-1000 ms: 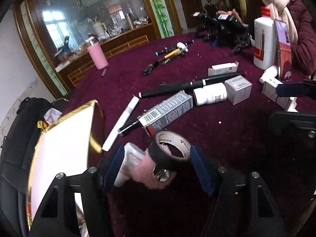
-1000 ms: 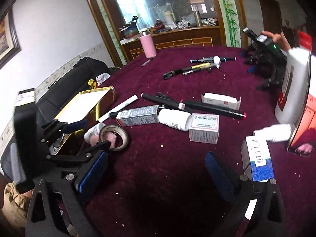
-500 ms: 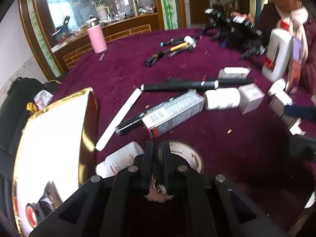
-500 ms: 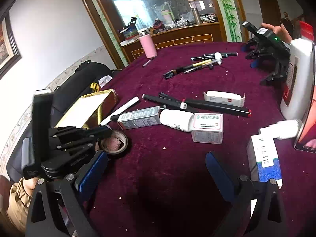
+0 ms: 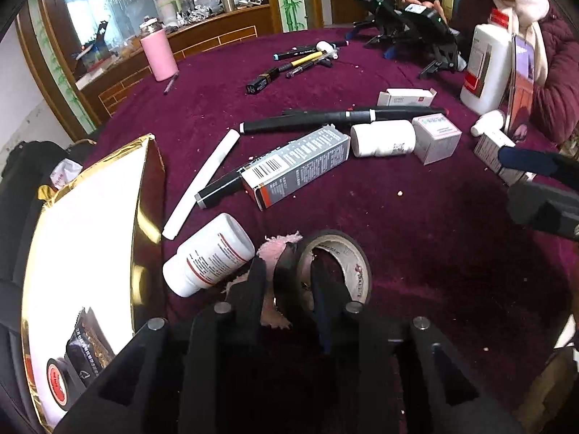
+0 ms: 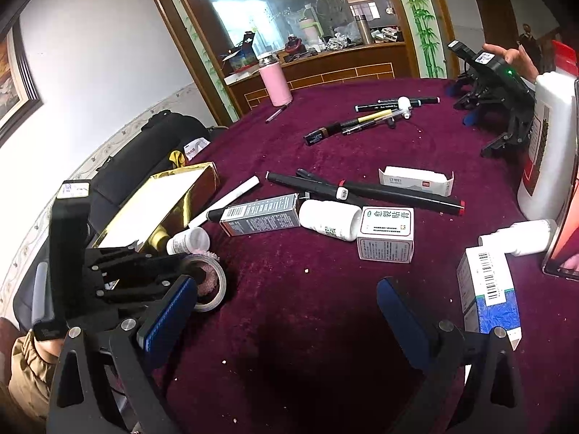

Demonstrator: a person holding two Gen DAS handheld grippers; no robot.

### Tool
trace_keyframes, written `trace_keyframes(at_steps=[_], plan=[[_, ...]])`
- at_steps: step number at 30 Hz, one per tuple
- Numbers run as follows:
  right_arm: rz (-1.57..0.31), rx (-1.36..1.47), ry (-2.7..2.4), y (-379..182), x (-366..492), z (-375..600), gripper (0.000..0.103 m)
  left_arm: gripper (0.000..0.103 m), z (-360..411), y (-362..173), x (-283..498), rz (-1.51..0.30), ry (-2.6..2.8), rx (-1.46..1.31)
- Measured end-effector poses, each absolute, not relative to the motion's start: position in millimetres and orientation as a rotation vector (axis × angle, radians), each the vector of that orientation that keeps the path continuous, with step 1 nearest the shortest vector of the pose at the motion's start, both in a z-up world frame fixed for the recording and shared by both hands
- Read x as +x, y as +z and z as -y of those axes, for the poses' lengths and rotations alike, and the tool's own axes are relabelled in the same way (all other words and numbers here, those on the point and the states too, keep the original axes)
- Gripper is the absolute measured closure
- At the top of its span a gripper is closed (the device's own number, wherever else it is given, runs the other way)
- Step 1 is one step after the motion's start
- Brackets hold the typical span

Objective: Organize objects
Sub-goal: 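Grasp the beige tape roll with the left tool while the right grasps the white barcode medicine box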

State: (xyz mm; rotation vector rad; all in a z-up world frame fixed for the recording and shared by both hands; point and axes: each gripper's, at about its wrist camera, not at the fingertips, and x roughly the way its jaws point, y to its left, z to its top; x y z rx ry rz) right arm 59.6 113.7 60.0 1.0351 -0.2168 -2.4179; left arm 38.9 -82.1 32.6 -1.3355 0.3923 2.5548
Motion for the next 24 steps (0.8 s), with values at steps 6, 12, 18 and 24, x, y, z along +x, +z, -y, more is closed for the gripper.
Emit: trace_keyframes(at_steps=[6, 12, 18, 24], plan=[[0.207, 1.024, -2.437, 63, 62, -119, 0.001, 0.088, 88, 41, 46, -0.307, 2.586, -1.302], [0.205, 1.071, -2.541, 64, 67, -153, 0.001, 0.088, 105, 64, 55, -0.081, 2.636, -1.206], [0.143, 1.116, -2.675, 65, 72, -187, 0.002, 0.088, 113, 69, 51, 0.157, 2.602, -1.166], [0.133, 1.251, -2.721, 50, 45, -204, 0.004, 0.088, 106, 68, 53, 0.151, 2.590, -1.156]])
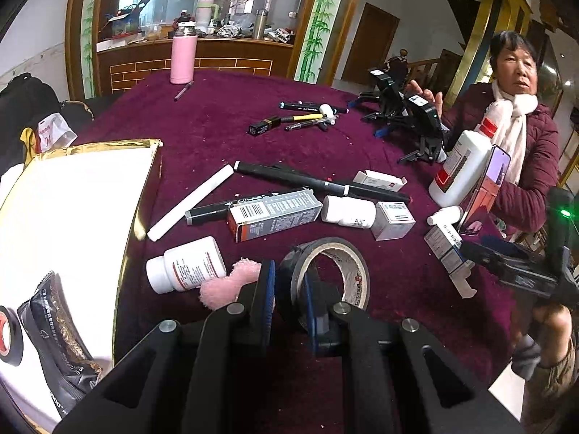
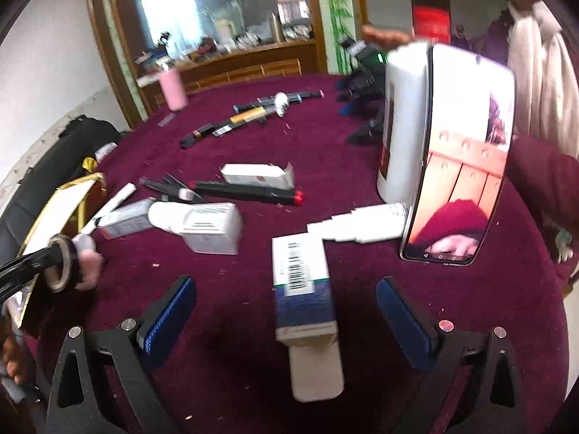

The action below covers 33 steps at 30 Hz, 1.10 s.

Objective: Organize objects
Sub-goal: 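Grasp the beige tape roll with the left tool while the right grasps the white barcode medicine box, then place the beige tape roll in the white box with the left tool while the right carries the medicine box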

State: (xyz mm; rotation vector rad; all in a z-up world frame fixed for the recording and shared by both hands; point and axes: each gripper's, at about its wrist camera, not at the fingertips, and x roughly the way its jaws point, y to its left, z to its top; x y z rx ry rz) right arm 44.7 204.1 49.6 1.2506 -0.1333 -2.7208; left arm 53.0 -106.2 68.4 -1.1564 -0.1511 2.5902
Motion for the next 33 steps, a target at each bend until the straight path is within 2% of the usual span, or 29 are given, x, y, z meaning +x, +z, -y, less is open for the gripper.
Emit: trace_keyframes(at_steps=[2, 4, 5, 6, 7, 19, 33], plan=[[0.145, 1.301, -2.694, 41, 36, -207, 0.018, 0.088, 107, 69, 54, 0.152, 2.596, -1.153], [0.136, 1.348, -2.671, 33, 29, -207, 0.041, 0.088, 109, 69, 55, 0.157, 2.596, -1.154], [0.129, 1.364, -2.662, 30, 27, -206, 0.047, 0.088, 110, 68, 55, 0.159, 2.597, -1.155], [0.118, 1.383, -2.649, 26, 25, -204, 0.064, 0.088, 110, 68, 54, 0.161, 2.597, -1.156], [0.116, 1.394, -2.643, 23, 24, -203, 0.067, 0.088, 111, 68, 55, 0.164, 2.600, -1.157], [0.042, 1.169, -2.600, 59, 44, -160, 0.067, 0.088, 131, 90, 67, 0.183, 2.686, -1.089], [-0.074, 1.067, -2.409, 66, 60, -79, 0.066, 0.088, 249, 109, 103, 0.365, 2.988, -1.095]])
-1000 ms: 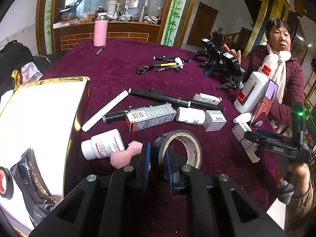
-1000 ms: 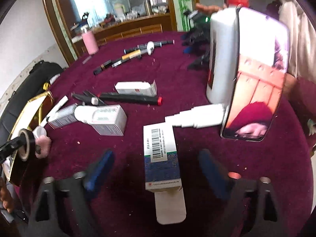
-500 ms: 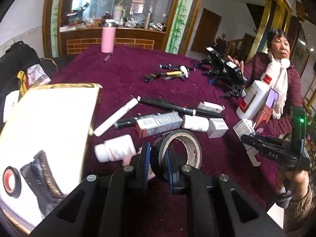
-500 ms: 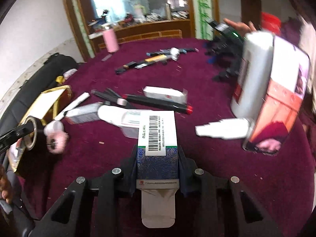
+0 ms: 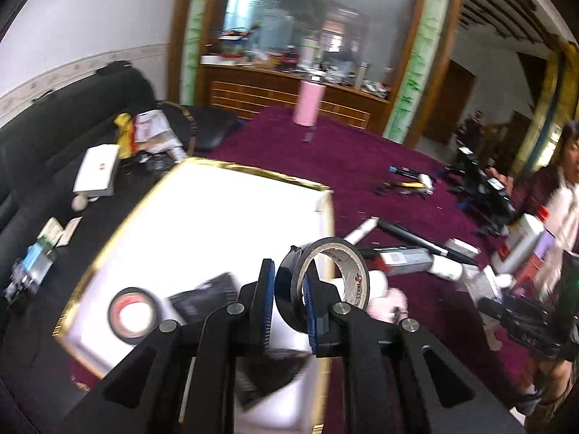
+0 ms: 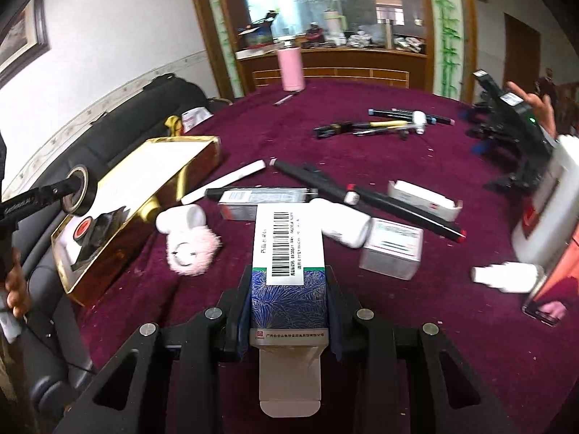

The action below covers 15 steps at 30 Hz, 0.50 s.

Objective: Organize objects
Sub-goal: 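Place the beige tape roll in the white box with the left tool while the right carries the medicine box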

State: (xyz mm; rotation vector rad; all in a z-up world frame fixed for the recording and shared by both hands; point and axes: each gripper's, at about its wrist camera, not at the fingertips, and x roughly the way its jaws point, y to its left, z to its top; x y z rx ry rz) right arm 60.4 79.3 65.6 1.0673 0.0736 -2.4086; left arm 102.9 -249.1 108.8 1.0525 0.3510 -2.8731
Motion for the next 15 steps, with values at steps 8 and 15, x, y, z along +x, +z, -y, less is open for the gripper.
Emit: trace_keyframes(at_steps=[8, 15], plan=[[-0.104, 1.041, -2.357, 67, 67, -58, 0.066, 0.088, 293, 97, 105, -0.357, -2.736, 1.034], [-0.118, 1.033, -2.338, 69, 70, -50, 0.066, 0.088, 329, 81, 79, -0.321, -2.631, 1.065]])
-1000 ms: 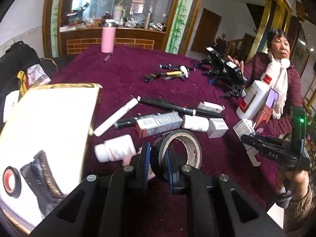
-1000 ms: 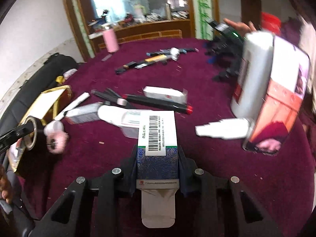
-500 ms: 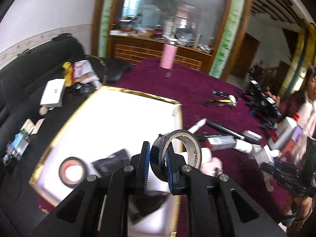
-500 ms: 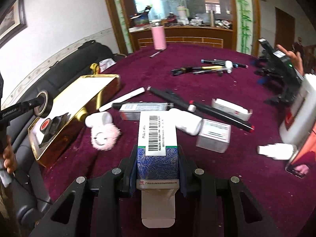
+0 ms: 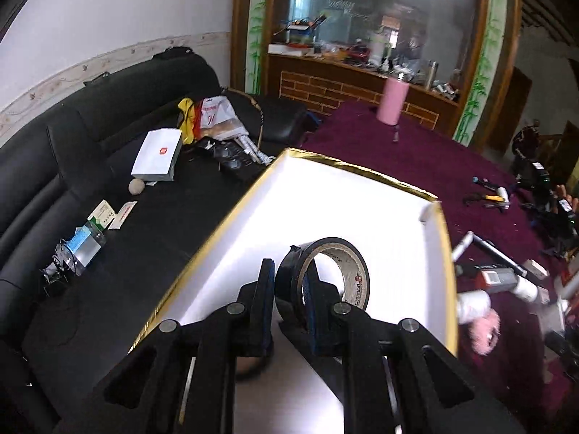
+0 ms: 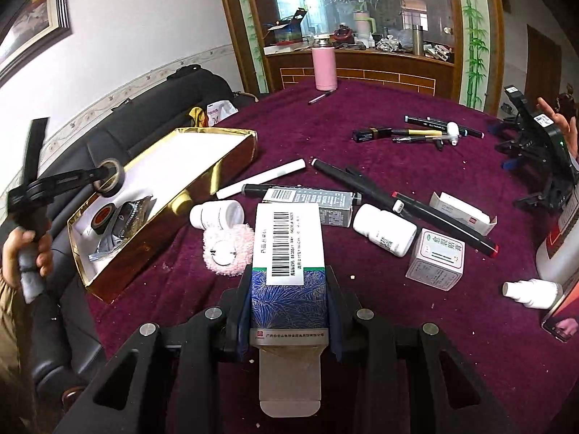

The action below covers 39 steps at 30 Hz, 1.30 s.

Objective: Organize objects
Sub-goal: 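Place the beige tape roll in the white box with the left tool while the right carries the medicine box, then lower the medicine box into the white box and open the right tool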

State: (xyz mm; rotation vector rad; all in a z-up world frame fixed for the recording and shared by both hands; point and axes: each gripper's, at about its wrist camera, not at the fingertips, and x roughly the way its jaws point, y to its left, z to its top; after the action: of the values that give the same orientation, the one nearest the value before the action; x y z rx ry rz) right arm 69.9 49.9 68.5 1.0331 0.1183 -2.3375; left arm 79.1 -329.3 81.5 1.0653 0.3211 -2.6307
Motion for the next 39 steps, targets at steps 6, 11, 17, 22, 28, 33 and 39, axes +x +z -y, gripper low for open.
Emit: trace_keyframes(at_steps=[6, 11, 17, 22, 28, 33, 39], plan=[[-0.119, 1.033, -2.335, 70, 72, -46, 0.066, 0.088, 334, 65, 50, -0.256, -2.590, 1.133], [-0.133, 1.032, -2.323, 70, 74, -42, 0.066, 0.088, 328, 54, 40, -0.188, -2.559, 1.201], [-0.147, 1.023, -2.298, 70, 73, -32, 0.066, 0.091, 312, 37, 52, -0.139, -2.552, 1.361], [-0.184, 0.993, -2.263, 75, 72, -16, 0.066, 0.092, 307, 32, 76, -0.183, -2.570, 1.378], [-0.210, 0.930, -2.202, 84, 72, 16, 0.066, 0.093, 317, 40, 87, -0.245, -2.561, 1.324], [-0.189, 0.907, -2.110, 91, 67, 50, 0.066, 0.093, 319, 38, 81, -0.231, -2.541, 1.322], [-0.159, 0.931, -1.998, 90, 50, 102, 0.066, 0.093, 326, 36, 77, -0.273, -2.529, 1.311]])
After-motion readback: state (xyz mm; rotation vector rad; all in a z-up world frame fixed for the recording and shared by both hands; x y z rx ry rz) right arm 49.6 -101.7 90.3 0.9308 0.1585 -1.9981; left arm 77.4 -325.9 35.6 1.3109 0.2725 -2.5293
